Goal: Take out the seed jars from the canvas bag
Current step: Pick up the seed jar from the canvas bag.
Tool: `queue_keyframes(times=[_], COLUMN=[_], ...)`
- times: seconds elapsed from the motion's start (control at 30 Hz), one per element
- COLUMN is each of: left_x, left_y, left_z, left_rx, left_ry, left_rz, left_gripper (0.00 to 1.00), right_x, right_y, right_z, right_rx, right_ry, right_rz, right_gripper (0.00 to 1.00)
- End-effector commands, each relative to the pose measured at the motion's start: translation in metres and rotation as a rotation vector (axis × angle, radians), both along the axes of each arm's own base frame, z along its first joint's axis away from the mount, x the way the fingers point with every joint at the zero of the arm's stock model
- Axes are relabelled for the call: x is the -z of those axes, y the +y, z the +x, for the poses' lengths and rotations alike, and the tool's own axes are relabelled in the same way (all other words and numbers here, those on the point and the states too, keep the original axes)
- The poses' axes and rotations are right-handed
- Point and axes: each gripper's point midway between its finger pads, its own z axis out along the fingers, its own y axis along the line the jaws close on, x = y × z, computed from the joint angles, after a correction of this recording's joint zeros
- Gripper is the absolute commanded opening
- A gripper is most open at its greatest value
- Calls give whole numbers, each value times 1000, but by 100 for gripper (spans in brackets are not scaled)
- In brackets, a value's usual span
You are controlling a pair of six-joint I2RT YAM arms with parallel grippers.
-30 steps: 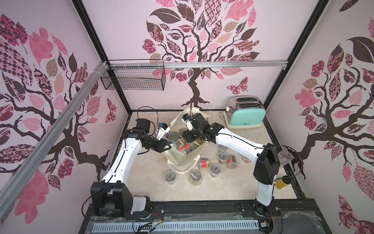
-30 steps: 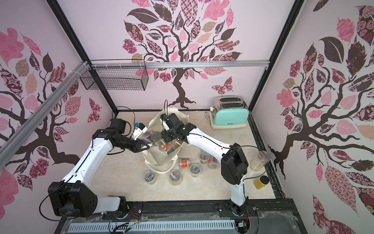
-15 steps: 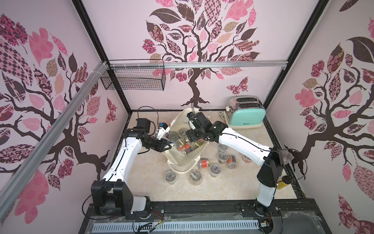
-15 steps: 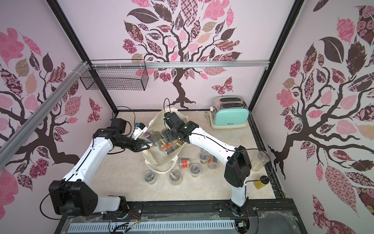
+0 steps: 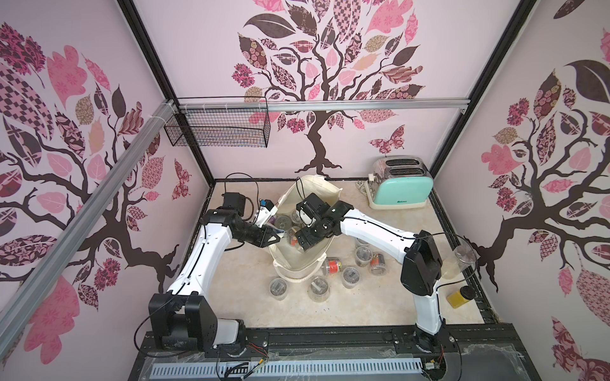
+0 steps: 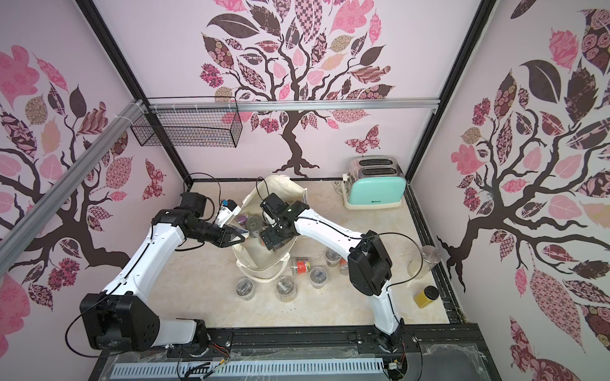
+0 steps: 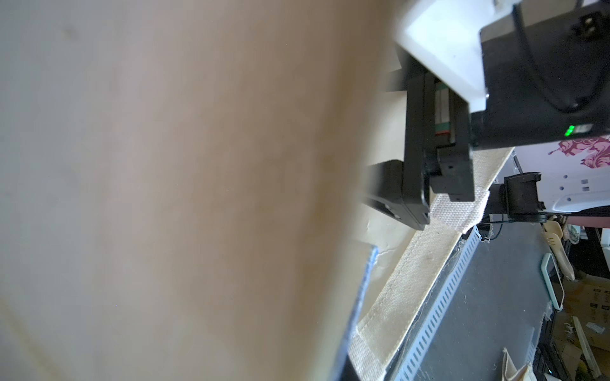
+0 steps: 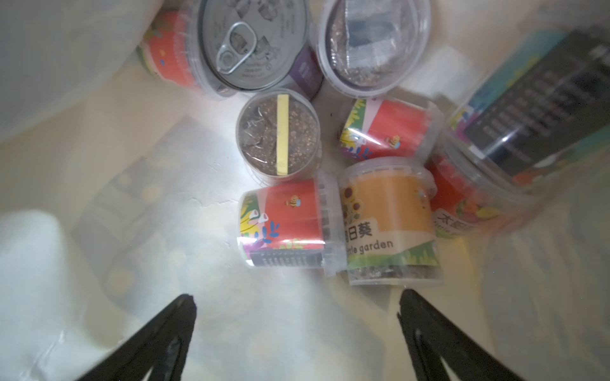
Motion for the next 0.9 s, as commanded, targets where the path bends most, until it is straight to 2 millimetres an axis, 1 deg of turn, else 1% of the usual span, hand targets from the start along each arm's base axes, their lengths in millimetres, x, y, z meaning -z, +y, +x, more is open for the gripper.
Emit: queue_keyframes(times=[0.0,0.1,0.17,0.37,0.47,0.57,0.67,0.8,0.87], left_x=[2,2,2,1,1,2,2,1,2], left_y=[-2,-3,-3,-2,-2,-2,-3,-3,-3], left_z=[-1,-2,-1,-1,0,-2,-2,-2,-2], left_rx=[21,22,24,20,18,20,21,20,25], left_ry=[-8,-2,-7,2,-4,-2,-12,-6,-9], left_rz=[-9,-13,-12,-6,-7,-8,-9,-12,-12], left_gripper=[0,0,0,0,0,0,0,0,0], right_x=[19,26,28,41,45,49,53,59,64], right_y=[2,5,9,19,17,14,14,21,18], right_z=[2,2,4,11,18,21,19,7,8], right_rx=[-76,-125,-131,-150,-128,-119,-103,-98,-61], right_ry=[-1,-7,-12,-65,-94,-106,-85,-47,-48], right_rz=[-60,-74,-65,-114,-153,-183,-179,-184,-213], right_gripper=[99,100,100,99,98,96,96,96,96])
